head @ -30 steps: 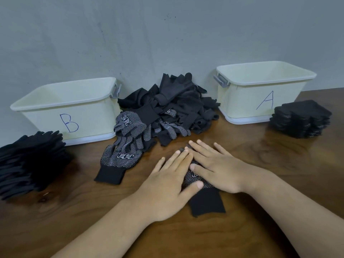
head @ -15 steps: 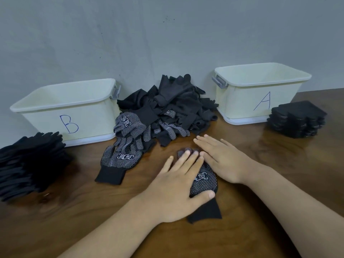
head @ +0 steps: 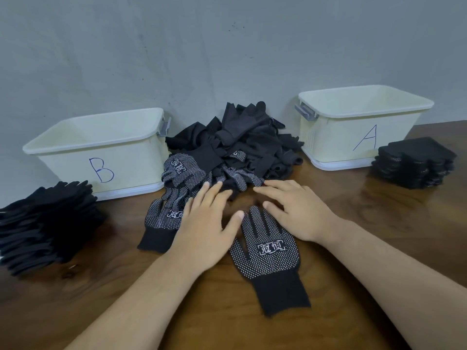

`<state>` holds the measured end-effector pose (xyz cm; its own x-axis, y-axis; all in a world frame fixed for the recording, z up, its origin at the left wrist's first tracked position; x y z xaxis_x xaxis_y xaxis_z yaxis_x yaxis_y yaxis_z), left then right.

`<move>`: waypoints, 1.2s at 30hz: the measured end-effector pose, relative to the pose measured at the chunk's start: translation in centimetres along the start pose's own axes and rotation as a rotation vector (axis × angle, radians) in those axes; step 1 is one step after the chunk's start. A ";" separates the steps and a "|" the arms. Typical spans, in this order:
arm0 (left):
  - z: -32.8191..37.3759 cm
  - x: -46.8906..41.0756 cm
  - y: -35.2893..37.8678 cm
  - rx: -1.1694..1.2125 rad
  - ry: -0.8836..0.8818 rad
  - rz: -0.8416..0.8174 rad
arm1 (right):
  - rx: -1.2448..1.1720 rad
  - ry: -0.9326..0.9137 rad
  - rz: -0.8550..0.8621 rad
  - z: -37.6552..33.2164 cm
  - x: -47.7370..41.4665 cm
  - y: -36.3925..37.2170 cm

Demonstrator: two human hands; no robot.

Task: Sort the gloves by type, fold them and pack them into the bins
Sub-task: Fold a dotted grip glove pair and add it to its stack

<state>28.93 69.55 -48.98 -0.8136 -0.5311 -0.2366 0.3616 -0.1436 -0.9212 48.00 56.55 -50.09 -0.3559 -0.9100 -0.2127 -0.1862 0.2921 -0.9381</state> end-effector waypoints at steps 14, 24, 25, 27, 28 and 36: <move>-0.2 -0.2 1.6 -0.096 -0.037 -0.180 | -0.403 -0.029 0.398 -1.2 -0.3 -2.4; -0.4 0.0 1.3 -0.043 -0.026 -0.149 | -0.455 0.030 0.456 -0.8 1.6 -5.0; -0.5 0.1 1.2 -0.026 -0.031 -0.128 | -0.400 0.056 0.412 -0.5 1.6 -4.8; -0.5 0.0 0.8 0.019 -0.047 -0.066 | -0.303 0.108 0.372 0.1 1.4 -4.4; -0.4 -0.1 0.6 0.044 -0.057 -0.025 | -0.290 0.147 0.385 0.3 1.4 -4.3; 2.3 1.1 0.3 0.007 0.159 0.013 | -0.467 0.202 0.163 0.4 0.3 -1.7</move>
<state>29.19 66.96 -48.79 -0.8706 -0.3937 -0.2950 0.3752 -0.1435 -0.9158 48.54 55.63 -48.64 -0.5748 -0.7805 -0.2460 -0.4851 0.5671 -0.6657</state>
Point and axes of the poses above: each hand's wrist, its own x-axis away from the middle knuckle, its own y-axis out of the palm, z = x × y, the point moved 3 cm from there along -x, towards the middle knuckle, and after that the axes turned 1 degree about -y, right-handed, at the moved point
